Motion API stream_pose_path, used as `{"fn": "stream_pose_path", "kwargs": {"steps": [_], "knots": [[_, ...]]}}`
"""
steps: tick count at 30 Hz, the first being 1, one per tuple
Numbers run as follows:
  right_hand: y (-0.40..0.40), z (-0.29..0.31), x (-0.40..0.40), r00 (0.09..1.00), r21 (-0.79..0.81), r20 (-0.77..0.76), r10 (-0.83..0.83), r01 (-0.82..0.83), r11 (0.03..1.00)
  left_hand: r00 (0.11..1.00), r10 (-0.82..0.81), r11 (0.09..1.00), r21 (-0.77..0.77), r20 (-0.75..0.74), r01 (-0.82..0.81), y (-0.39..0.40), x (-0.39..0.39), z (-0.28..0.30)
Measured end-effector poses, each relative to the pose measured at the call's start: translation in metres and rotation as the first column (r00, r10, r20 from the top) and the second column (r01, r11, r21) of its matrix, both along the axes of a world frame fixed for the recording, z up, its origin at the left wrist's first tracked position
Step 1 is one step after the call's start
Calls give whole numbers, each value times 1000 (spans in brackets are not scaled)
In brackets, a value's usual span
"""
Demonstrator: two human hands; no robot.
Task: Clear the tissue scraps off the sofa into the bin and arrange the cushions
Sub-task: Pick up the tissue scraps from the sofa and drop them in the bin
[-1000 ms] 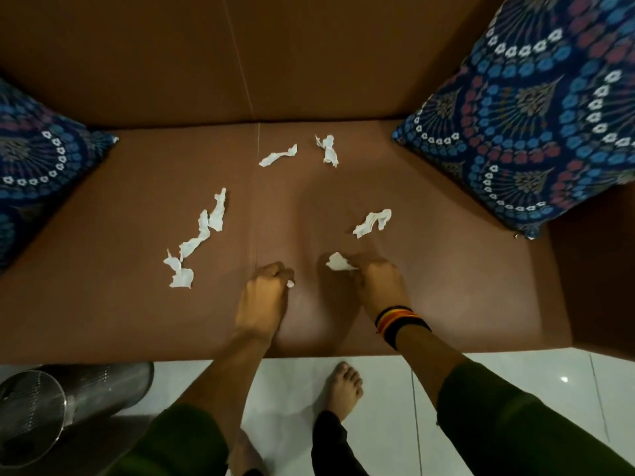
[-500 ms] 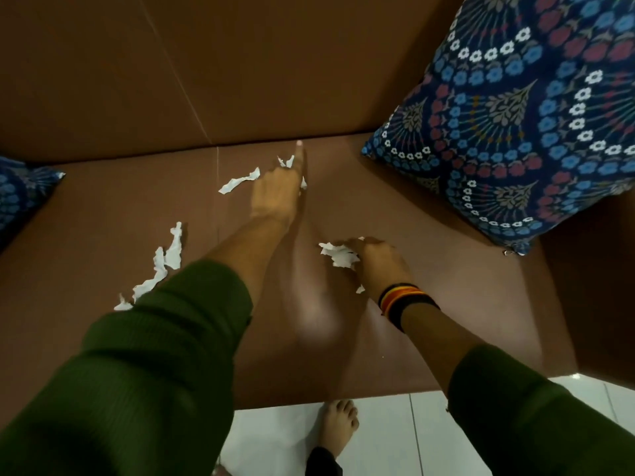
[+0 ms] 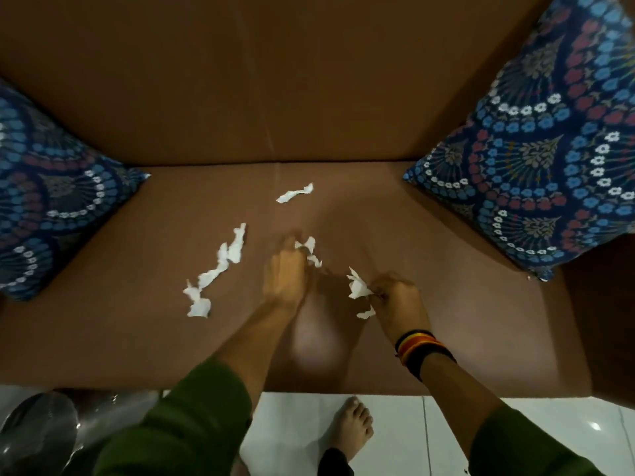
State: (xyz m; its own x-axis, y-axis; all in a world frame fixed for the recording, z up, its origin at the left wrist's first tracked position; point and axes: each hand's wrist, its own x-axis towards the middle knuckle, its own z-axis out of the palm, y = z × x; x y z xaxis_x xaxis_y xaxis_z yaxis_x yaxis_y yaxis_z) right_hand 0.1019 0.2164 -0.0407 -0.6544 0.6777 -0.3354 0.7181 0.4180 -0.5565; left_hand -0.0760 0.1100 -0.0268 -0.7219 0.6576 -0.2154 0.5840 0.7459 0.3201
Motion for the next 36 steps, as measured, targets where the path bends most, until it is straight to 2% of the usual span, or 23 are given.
{"fn": "stream_pose_path", "kwargs": {"steps": [3, 6, 9, 13, 17, 22, 24, 28, 32, 34, 36], "knots": [[-35, 17, -28, 998, -69, 62, 12, -8, 998, 974, 175, 983, 22, 144, -180, -81, 8, 11], [-86, 27, -65, 999, -183, 27, 27, -22, 983, 905, 366, 917, 80, 215, -390, -161, 6, 13], [-154, 33, -104, 994, -247, -26, 106, -109, 963, 812, 529, 811, 134, 247, -569, -246, -2, 13], [-268, 26, -159, 972, -356, -68, 225, -234, 905, 633, 700, 597, 214, 331, -773, -373, -23, 13], [-394, 5, -212, 948, -433, -57, 314, -307, 847, 384, 866, 379, 80, 320, -922, -495, -43, -6], [-530, -29, -270, 880, -395, -45, 473, -450, 801, 297, 937, 322, -125, 185, -938, -607, -72, -50], [-570, -47, -292, 835, -339, -5, 550, -519, 784, 261, 950, 283, -122, 174, -951, -636, -86, -67], [-626, -84, -330, 779, -303, 53, 624, -583, 754, 240, 952, 260, -88, 188, -962, -673, -112, -105], [-647, -111, -337, 682, -323, 120, 721, -660, 678, 278, 887, 298, 3, 368, -955, -686, -120, -131], [-640, -108, -326, 636, -237, 85, 767, -735, 636, 379, 838, 411, 3, 393, -912, -684, -117, -131], [-625, -97, -306, 592, -97, 22, 805, -801, 591, 548, 786, 584, -51, 286, -810, -676, -110, -122]]}}
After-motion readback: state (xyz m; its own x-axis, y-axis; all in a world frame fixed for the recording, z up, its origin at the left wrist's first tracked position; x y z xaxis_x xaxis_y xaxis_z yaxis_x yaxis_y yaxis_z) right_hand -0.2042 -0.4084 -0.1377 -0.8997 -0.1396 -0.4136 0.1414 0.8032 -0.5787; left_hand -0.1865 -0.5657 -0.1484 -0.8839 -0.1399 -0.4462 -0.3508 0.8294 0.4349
